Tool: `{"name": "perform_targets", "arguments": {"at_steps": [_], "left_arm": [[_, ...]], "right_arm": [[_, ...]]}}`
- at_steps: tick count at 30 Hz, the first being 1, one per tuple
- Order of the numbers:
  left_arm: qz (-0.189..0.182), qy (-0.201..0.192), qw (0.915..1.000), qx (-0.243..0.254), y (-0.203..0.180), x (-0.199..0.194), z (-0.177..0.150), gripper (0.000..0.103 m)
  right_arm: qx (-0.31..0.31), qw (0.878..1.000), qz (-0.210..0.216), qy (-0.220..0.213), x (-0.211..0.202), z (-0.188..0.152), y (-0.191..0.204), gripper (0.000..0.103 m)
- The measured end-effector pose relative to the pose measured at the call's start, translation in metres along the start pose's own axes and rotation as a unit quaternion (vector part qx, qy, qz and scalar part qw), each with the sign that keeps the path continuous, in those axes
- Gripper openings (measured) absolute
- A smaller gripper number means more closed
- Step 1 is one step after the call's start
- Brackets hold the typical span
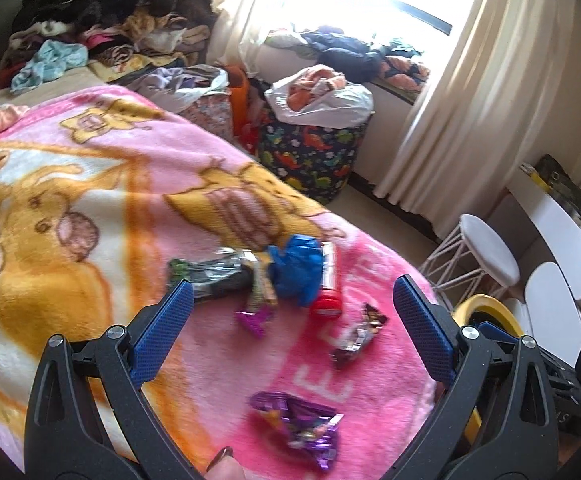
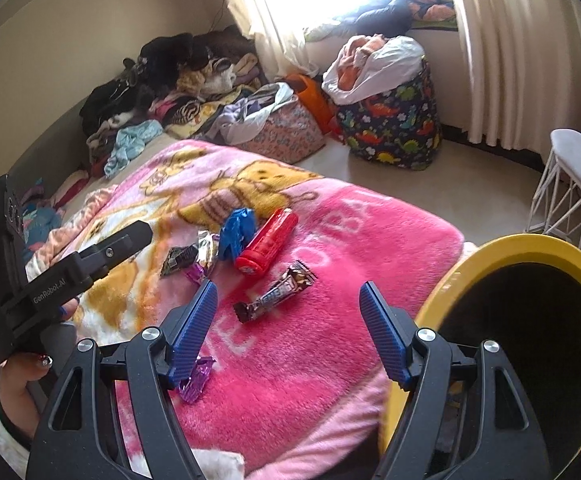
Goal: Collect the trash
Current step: 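Move both open tools back over the wrappers on the blanket, then grasp the green wrapper with left tool while right tool grasps brown chocolate wrapper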
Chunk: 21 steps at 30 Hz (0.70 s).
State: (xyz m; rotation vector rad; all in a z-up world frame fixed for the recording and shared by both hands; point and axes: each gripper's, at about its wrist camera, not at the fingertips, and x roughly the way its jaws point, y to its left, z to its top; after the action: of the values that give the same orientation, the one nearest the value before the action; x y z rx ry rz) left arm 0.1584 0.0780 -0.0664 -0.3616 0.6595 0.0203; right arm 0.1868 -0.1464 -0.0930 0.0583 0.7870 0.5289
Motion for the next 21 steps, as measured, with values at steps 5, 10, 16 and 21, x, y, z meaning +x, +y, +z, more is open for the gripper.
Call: {"name": "perform_targets", "arguments": {"at_steps": [5,10,16,21], "left_arm": [[0.019,0.008,0.9995,-0.023,0.024,0.011,-0.001,0.092],[0.032,0.027,0.9973,-0.060,0.053,0.029,-0.002,0.079],[0.019,0.052,0.9920,-0.113,0.080,0.051,-0.005,0.062],[0.011,0.062,0.9894,-0.130,0.090,0.063,-0.006,0.057]], "right_arm": [[0.001,1.000,0.001,0.017,0.026,0.003,0.005,0.071],[0.003,0.999,-0.001,0.035,0.053,0.006,0.005,0.071],[0.015,0.998,-0.007,0.061,0.083,0.003,0.001,0.071],[0.036,0.996,0.001,0.083,0.105,0.002,-0.002,0.063]]}}
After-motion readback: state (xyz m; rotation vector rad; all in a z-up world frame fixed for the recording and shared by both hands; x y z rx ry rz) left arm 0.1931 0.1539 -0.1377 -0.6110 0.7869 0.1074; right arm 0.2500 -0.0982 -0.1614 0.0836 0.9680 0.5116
